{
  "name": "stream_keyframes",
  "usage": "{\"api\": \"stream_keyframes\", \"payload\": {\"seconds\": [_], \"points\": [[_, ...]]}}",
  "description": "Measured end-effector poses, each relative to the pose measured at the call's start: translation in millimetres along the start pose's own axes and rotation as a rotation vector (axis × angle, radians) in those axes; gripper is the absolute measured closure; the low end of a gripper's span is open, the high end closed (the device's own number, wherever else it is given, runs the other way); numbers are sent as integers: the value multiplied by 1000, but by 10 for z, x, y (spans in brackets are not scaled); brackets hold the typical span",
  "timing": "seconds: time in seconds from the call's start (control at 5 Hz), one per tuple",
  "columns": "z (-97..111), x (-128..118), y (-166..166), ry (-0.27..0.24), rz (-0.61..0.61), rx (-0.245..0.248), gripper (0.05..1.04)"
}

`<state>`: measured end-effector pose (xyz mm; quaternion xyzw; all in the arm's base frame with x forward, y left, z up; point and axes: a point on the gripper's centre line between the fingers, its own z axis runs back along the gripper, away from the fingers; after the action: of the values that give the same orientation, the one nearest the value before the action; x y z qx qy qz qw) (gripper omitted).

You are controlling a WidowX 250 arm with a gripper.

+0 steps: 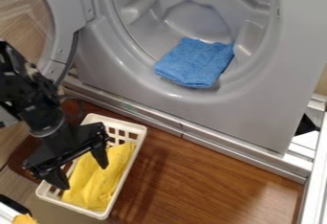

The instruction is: Move the yellow cloth inside the white basket and put it on the table.

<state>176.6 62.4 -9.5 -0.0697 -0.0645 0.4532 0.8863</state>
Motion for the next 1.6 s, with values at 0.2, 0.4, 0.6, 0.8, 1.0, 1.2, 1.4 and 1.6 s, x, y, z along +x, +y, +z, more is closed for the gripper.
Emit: {"api": "stream_keyframes", "payload": {"seconds": [0.2, 0.4, 0.6, 0.8, 1.0, 1.2, 1.4, 1.6], "points": [[-180, -25, -19, 2, 17, 35, 83], [-275, -17, -20, -25, 29, 68, 83], [-413, -18, 16, -9, 59, 76, 91], [-545, -9, 7, -12, 95, 56, 180], [-659, -26, -34, -9, 102, 74, 481], [-662, -48, -30, -24, 124, 83, 765], [-657, -57, -18, -26, 117, 87, 954], [-521, -61, 1, -38, 82, 76, 1026]]}}
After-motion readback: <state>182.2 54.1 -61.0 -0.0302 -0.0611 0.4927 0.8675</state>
